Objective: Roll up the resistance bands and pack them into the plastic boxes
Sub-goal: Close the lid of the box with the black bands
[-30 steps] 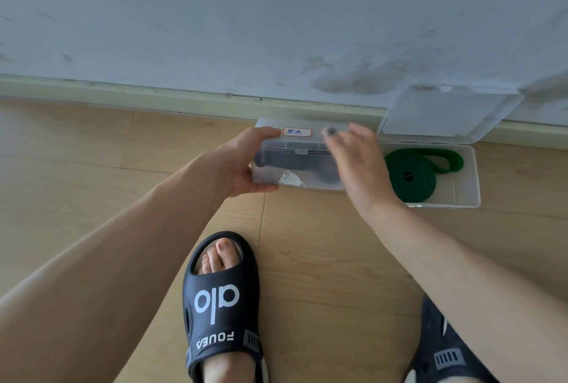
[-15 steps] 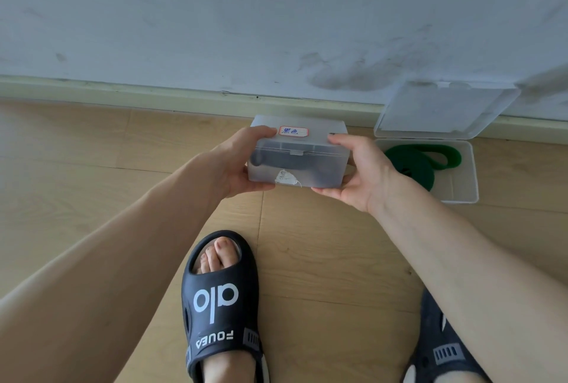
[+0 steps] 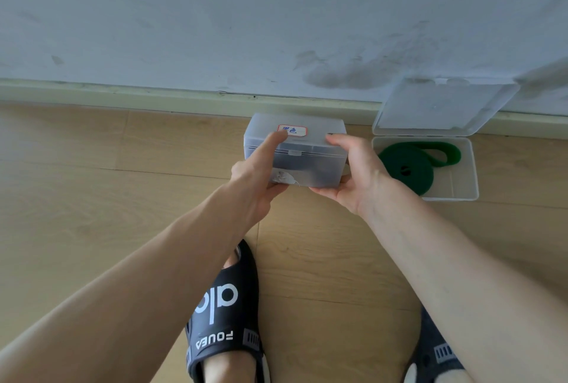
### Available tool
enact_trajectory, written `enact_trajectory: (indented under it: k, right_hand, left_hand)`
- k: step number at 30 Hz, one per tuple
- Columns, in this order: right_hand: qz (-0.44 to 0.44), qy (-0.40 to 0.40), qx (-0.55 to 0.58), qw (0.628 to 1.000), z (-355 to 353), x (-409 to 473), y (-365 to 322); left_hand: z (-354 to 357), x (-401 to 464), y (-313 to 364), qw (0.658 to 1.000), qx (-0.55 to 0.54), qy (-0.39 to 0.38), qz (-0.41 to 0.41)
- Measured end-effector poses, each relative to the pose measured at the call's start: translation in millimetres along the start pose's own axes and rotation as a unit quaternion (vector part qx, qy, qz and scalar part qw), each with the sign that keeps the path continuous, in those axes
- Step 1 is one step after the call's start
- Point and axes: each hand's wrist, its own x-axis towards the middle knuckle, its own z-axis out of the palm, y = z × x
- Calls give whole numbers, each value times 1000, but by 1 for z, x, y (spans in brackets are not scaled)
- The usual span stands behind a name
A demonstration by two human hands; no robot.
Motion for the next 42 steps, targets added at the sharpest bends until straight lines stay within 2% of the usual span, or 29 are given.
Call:
enact_trajectory:
  k: [5, 10, 17, 23, 28, 30, 31, 33, 35, 36, 39, 42]
  right_hand:
    - [1, 8, 1, 1000, 4, 1, 8]
    - [-3, 21, -1, 1000, 5, 2, 1]
    - [8, 21, 32, 999, 11, 0, 5]
    - [31, 8, 19, 999, 15, -3, 9]
    - [33, 17, 16, 999, 16, -3, 8]
    - [42, 20, 20, 999, 14, -4, 6]
    - [46, 23, 18, 999, 12, -4, 5]
    - [52, 30, 2, 998, 8, -4, 3]
    - [56, 30, -2, 998, 9, -3, 4]
    - [56, 27, 1, 998, 9, -4, 4]
    - [63, 27, 10, 998, 10, -4, 0]
    - [69, 32, 0, 997, 9, -4, -5]
  left_hand:
    - [0, 2, 2, 999, 20, 35, 14]
    - [-1, 2, -6, 999, -30, -18, -8]
    - [5, 3, 5, 999, -34, -10, -17]
    - [2, 1, 13, 998, 58, -26, -10]
    - [-3, 1, 16, 996, 83, -34, -3]
    - [-10, -3, 12, 989, 146, -34, 21]
    - [-14, -4, 9, 975, 214, -20, 57]
    - [-24, -9, 6, 917, 350, 13, 189]
    - [-30, -14, 10, 849, 409, -16, 333]
    - [-31, -14, 13, 819, 429, -46, 378]
    - [-33, -6, 20, 759, 492, -82, 419]
    - [-37, 3, 25, 725, 529, -92, 432]
